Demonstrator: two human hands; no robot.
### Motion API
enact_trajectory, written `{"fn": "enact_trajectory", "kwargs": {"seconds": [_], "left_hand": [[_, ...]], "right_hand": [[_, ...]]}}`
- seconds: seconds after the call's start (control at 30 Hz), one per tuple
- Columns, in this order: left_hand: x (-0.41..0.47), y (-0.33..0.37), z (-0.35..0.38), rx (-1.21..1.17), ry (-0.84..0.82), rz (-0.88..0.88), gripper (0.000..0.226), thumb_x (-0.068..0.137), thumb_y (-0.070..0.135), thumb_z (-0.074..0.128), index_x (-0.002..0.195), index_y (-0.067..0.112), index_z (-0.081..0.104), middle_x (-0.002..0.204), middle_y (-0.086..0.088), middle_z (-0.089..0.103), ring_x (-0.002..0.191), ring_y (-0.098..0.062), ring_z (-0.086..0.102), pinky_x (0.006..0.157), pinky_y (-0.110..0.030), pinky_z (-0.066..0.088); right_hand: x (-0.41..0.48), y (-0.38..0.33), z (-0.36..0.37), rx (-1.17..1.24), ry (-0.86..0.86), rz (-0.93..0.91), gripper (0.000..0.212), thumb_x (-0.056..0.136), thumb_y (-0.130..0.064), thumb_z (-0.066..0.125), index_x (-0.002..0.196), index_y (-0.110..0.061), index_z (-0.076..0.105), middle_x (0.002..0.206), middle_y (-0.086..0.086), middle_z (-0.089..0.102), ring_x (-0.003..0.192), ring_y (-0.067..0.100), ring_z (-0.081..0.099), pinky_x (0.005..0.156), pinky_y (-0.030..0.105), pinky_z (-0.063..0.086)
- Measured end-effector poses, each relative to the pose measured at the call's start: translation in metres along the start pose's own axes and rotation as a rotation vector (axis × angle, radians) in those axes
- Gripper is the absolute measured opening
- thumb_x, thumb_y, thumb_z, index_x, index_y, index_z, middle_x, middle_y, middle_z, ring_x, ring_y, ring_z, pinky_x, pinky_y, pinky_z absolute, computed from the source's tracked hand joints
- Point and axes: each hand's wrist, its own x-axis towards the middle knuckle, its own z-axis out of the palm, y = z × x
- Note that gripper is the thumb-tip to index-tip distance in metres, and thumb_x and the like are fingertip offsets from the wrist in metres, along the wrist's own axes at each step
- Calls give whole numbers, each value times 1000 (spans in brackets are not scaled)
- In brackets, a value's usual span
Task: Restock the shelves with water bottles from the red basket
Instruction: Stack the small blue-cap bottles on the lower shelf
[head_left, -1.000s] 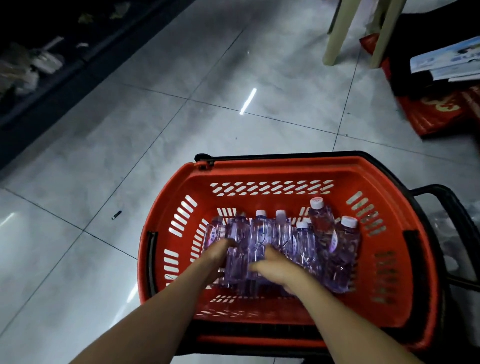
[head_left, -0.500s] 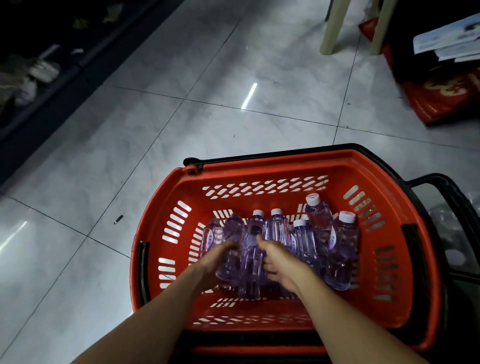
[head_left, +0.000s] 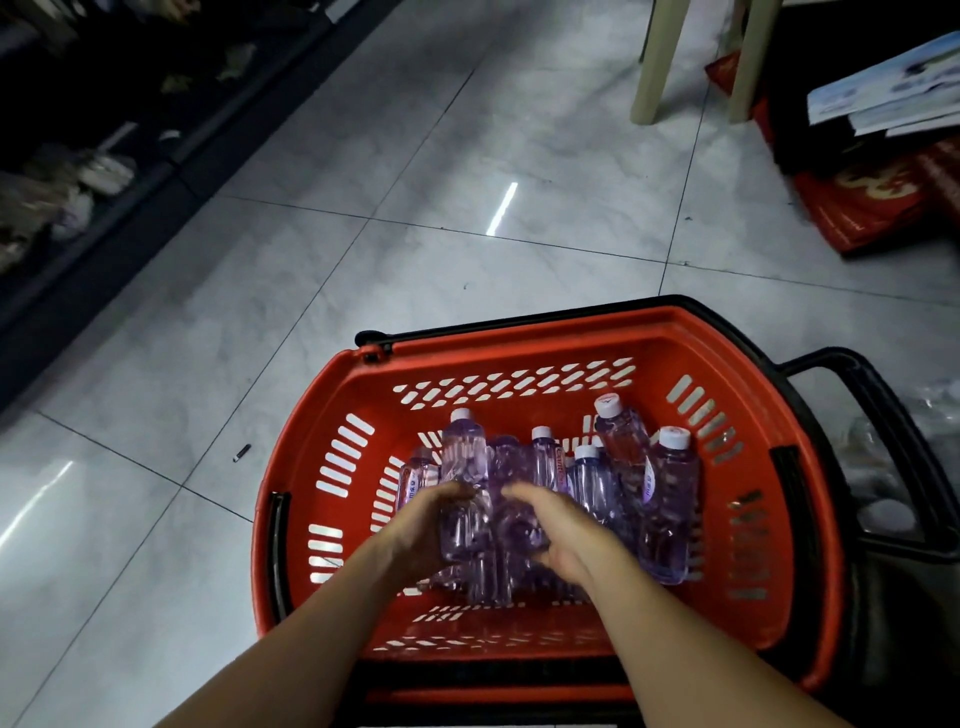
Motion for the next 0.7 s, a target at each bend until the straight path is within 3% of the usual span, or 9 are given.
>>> {"fn": "enact_trajectory", "kwargs": {"seconds": [0.07,0.1,0.17,0.27,0.33,0.4,0.47,0.6,0.7], "left_hand": [[-9,3,0,-21,-15,20,29,97,21,46,117,3,56,98,-14,68,86,-28,67,83,-48,55],[-15,5,0,-17,-31,38,26,97,16,44,114,1,56,102,-17,67,89,-30,66,88,-53,53],[-26,12,4,21,-45,90,26,94,5,43,116,-2,55,109,-23,63,101,-35,61,96,-60,47],[-44,28,22,17,-40,222,32,76,-2,50,108,0,57,109,-25,65,107,-36,60,80,-60,54],[-59,42,40,-13,-64,310,38,68,1,57,105,2,64,102,-22,69,95,-31,66,73,-55,56],[-76,57,61,9,-122,401,45,65,3,66,110,5,68,100,-19,72,86,-26,71,71,-52,58],[-92,71,83,41,-218,478,56,60,9,82,114,8,68,109,-17,71,91,-27,72,75,-53,57],[-117,90,141,104,-447,588,68,68,17,87,130,14,59,127,-23,63,117,-39,62,87,-57,53],[-136,92,199,78,-532,675,71,60,18,91,125,13,64,117,-26,67,107,-40,67,77,-47,58]], "right_hand": [[-15,-6,-2,-102,-67,-32,22,76,-30,66,89,-13,68,78,2,66,68,18,61,68,35,49],[-22,-11,-3,-136,-90,-66,18,69,-30,65,79,-14,65,77,3,62,72,20,57,67,34,42],[-37,-23,-3,-142,-108,-125,8,56,-28,61,61,-22,57,82,1,60,84,21,54,80,39,39],[-65,-42,-1,-145,-72,-230,8,49,-28,58,44,-26,53,83,-6,57,86,13,51,84,36,37],[-83,-54,-4,-147,-45,-325,9,54,-34,67,59,-28,62,86,-14,63,89,6,54,79,31,35],[-107,-69,-8,-131,-42,-451,25,65,-44,78,83,-34,64,82,-30,69,85,-11,59,76,21,37],[-139,-82,-16,-152,11,-593,38,63,-53,82,93,-41,63,84,-36,69,84,-16,62,76,14,44],[-212,-91,-46,-81,140,-843,33,77,-34,81,106,-35,65,100,-21,74,91,-7,68,73,4,47],[-272,-82,-78,-50,230,-972,38,80,-28,74,116,-27,64,109,-10,74,103,4,68,86,16,48]]}}
